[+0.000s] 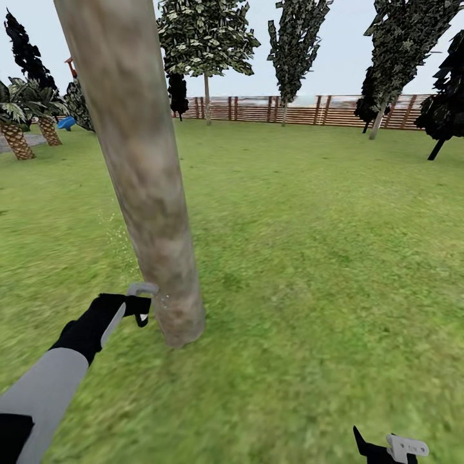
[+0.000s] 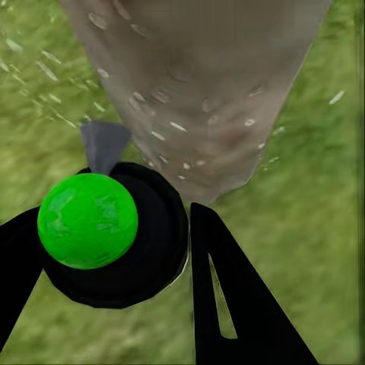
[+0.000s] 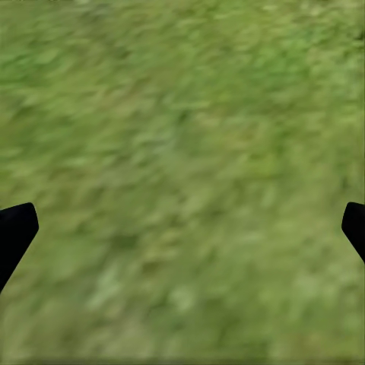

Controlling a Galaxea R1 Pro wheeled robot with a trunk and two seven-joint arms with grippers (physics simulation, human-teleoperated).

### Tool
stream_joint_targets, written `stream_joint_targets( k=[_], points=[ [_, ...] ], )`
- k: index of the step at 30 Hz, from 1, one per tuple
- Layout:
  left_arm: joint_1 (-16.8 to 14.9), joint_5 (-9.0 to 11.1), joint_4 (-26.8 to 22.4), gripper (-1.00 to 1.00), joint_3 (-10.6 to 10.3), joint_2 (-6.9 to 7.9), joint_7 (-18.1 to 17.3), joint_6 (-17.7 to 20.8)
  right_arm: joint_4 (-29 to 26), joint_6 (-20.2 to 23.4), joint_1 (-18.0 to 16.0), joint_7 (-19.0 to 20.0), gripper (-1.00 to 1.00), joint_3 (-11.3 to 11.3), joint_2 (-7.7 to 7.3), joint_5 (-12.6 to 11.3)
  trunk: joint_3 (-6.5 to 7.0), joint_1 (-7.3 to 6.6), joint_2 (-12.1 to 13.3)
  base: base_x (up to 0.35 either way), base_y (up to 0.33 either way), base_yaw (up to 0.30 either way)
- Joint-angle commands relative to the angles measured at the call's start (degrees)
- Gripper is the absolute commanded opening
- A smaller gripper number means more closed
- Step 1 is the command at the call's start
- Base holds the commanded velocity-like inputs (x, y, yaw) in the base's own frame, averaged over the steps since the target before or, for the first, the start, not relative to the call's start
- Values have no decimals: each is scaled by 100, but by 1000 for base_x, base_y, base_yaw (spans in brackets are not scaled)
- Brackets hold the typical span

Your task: In the garden, pick up the pesticide atomizer on the floor and spray pesticide onto both trees until each tree trunk is fully covered.

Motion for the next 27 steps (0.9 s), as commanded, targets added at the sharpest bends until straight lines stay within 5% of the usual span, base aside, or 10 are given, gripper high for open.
stream_joint_targets(
  k=[1,12,27],
  points=[
    [10,-16,-91,-100,-7,-20,2,32,-2,0,-2,0,100,0,0,0,0,0,0,0,0,0],
    [35,-9,-782,-100,-75,-376,2,512,-2,0,-1,0,100,0,0,0,0,0,0,0,0,0],
    [26,-33,-782,-100,-31,-394,72,516,-4,0,-2,0,100,0,0,0,0,0,0,-129,-158,5]
  ],
)
